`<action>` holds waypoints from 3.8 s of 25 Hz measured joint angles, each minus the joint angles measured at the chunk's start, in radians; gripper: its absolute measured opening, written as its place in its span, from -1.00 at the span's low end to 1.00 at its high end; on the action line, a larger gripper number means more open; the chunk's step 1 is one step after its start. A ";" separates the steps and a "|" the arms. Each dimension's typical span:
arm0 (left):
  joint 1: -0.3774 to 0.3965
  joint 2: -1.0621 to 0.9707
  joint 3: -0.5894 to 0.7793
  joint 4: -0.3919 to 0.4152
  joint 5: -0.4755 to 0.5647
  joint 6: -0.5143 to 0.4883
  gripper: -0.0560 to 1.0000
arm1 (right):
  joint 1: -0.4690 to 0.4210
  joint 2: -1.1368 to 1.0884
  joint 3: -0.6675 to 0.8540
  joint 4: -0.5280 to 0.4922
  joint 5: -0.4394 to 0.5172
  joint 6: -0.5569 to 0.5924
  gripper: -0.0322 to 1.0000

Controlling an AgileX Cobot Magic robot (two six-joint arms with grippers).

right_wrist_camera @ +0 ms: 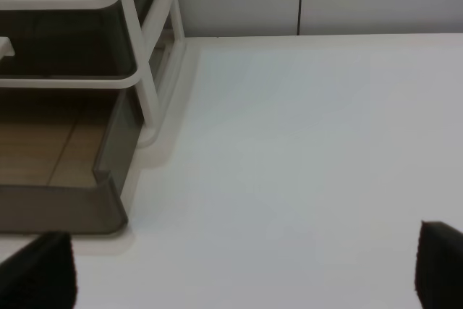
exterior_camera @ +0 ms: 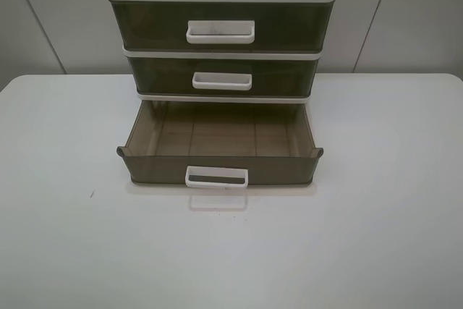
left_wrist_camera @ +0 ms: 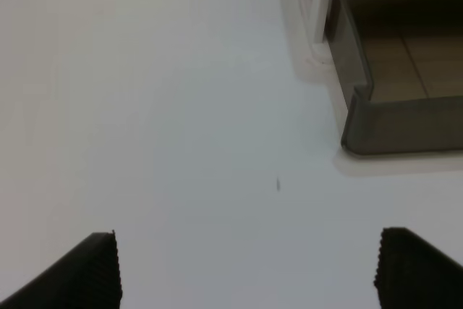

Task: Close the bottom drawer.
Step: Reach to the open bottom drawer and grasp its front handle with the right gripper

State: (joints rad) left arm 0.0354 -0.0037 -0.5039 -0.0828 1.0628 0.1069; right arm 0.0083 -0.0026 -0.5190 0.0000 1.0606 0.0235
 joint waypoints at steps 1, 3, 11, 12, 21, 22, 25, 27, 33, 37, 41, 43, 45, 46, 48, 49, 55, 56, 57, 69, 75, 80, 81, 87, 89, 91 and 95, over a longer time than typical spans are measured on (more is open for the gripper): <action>0.000 0.000 0.000 0.000 0.000 0.000 0.47 | 0.000 0.000 0.000 0.000 0.000 0.000 0.65; 0.000 0.000 0.000 0.000 0.000 0.000 0.47 | 0.000 0.000 0.000 0.000 0.000 0.000 0.65; 0.000 0.000 0.000 0.000 0.000 0.000 0.47 | 0.000 0.000 0.000 0.000 0.000 0.000 0.65; 0.000 0.000 0.000 0.000 0.000 0.000 0.47 | 0.000 0.000 0.000 0.000 0.000 0.000 0.65; 0.000 0.000 0.000 0.000 0.000 0.000 0.47 | 0.013 0.000 0.000 0.000 0.000 0.000 0.65; 0.000 0.000 0.000 0.000 0.000 0.000 0.47 | 0.026 0.000 0.000 0.000 0.000 0.000 0.65; 0.000 0.000 0.000 0.000 0.000 0.000 0.47 | 0.070 0.000 0.000 0.000 0.000 0.002 0.65; 0.000 0.000 0.000 0.000 0.000 0.000 0.47 | 0.106 0.000 0.000 0.000 0.000 0.002 0.65; 0.000 0.000 0.000 0.000 0.000 0.000 0.47 | 0.230 0.198 -0.041 0.000 0.000 0.003 0.65; 0.000 0.000 0.000 0.000 0.000 0.000 0.47 | 0.296 0.419 -0.127 -0.014 -0.002 0.003 0.65; 0.000 0.000 0.000 0.000 0.000 0.000 0.47 | 0.306 0.557 -0.179 0.000 -0.040 0.003 0.65; 0.000 0.000 0.000 0.000 0.000 0.000 0.47 | 0.311 0.685 -0.189 0.052 -0.153 0.003 0.65; 0.000 0.000 0.000 0.000 0.000 0.000 0.47 | 0.314 0.764 -0.189 0.118 -0.250 0.003 0.65; 0.000 0.000 0.000 0.000 0.000 0.000 0.47 | 0.322 0.810 -0.189 0.145 -0.309 0.003 0.65; 0.000 0.000 0.000 0.000 0.000 0.000 0.47 | 0.375 0.898 -0.189 0.191 -0.429 0.003 0.65; 0.000 0.000 0.000 0.000 0.000 0.000 0.47 | 0.418 0.946 -0.189 0.203 -0.490 0.003 0.65; 0.000 0.000 0.000 0.000 0.000 0.000 0.47 | 0.677 1.140 -0.189 0.234 -0.720 0.003 0.65; 0.000 0.000 0.000 0.000 0.000 0.000 0.47 | 0.714 1.160 -0.189 0.246 -0.748 0.003 0.65; 0.000 0.000 0.000 0.000 0.000 0.000 0.47 | 0.743 1.174 -0.189 0.258 -0.773 0.003 0.65; 0.000 0.000 0.000 0.000 0.000 0.000 0.47 | 0.845 1.188 0.066 0.312 -1.338 0.000 0.65; 0.000 0.000 0.000 0.000 0.000 0.000 0.47 | 0.846 1.281 0.199 0.308 -1.580 0.000 0.26; 0.000 0.000 0.000 0.000 0.000 0.000 0.47 | 0.846 1.459 0.239 0.249 -1.677 0.000 -0.67; 0.000 0.000 0.000 0.000 0.000 0.000 0.47 | 0.846 1.504 0.239 0.242 -1.717 0.000 -0.76; 0.000 0.000 0.000 0.000 0.000 0.000 0.47 | 0.846 1.708 0.238 0.216 -1.970 0.000 -0.88; 0.000 0.000 0.000 0.000 0.000 0.000 0.47 | 0.846 1.777 0.238 0.182 -2.060 0.000 -0.89; 0.000 0.000 0.000 0.000 0.000 0.000 0.47 | 0.846 1.848 0.238 0.126 -2.139 0.002 -0.90; 0.000 0.000 0.000 0.000 0.000 0.000 0.47 | 0.846 1.944 0.238 0.032 -2.251 0.001 -0.90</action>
State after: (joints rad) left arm 0.0354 -0.0037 -0.5039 -0.0828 1.0628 0.1069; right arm 0.8543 1.9410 -0.2811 0.0325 -1.1905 0.0247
